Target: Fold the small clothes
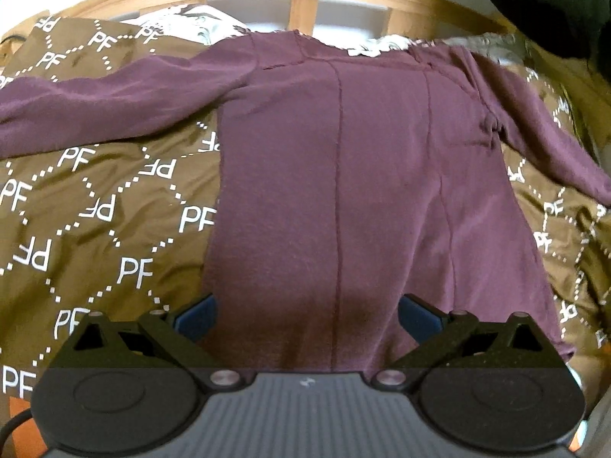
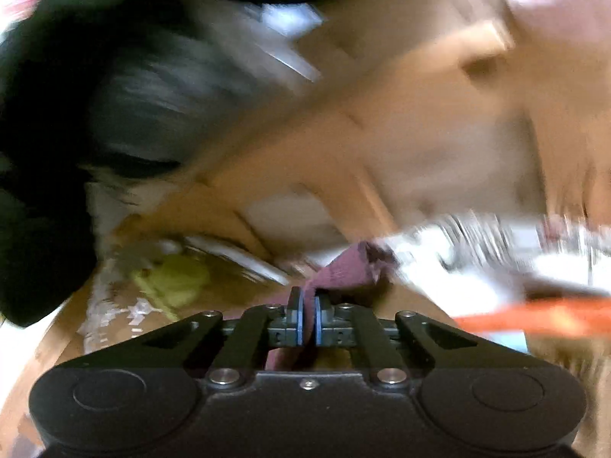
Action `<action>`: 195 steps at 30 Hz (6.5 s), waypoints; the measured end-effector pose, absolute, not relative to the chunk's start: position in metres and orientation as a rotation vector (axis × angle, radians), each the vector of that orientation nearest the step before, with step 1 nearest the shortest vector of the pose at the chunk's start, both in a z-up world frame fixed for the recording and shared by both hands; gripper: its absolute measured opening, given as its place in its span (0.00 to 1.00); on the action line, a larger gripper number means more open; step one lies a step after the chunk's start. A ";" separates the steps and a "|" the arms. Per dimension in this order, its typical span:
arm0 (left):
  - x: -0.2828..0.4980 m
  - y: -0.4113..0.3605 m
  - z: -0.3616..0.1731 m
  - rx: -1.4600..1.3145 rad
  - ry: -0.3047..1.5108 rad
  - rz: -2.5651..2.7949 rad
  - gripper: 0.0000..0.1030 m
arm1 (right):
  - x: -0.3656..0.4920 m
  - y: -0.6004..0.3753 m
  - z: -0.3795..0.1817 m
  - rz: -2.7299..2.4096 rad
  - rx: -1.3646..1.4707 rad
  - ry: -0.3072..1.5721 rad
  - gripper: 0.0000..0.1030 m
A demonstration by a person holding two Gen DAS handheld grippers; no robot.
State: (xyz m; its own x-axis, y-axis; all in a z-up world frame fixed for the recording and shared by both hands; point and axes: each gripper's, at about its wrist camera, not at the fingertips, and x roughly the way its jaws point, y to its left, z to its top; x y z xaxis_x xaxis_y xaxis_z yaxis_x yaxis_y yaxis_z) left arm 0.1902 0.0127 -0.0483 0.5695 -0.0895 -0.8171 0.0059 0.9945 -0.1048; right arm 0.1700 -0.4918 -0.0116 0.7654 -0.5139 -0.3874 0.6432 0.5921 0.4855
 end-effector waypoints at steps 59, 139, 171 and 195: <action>0.186 0.076 -0.037 -0.372 0.738 0.209 0.99 | 0.224 -0.217 -0.054 0.431 -0.076 0.504 0.74; 0.210 0.003 -0.087 0.055 0.972 0.080 0.91 | 0.321 -0.282 -0.101 0.124 -0.690 0.506 0.87; 0.179 0.066 -0.083 -0.067 1.125 0.322 0.85 | 0.204 -0.219 -0.078 0.400 -0.272 0.815 0.99; 0.166 0.059 -0.057 -0.074 0.918 0.303 0.95 | 0.190 -0.217 -0.056 0.597 -0.202 0.843 0.99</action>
State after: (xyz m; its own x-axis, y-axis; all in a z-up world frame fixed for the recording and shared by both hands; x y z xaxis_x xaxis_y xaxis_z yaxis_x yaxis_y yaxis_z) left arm 0.1663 0.0590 -0.0571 0.5684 0.2261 -0.7911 -0.2889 0.9551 0.0654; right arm 0.1897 -0.2171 -0.0561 0.5138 0.4156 -0.7505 -0.5705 0.8189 0.0628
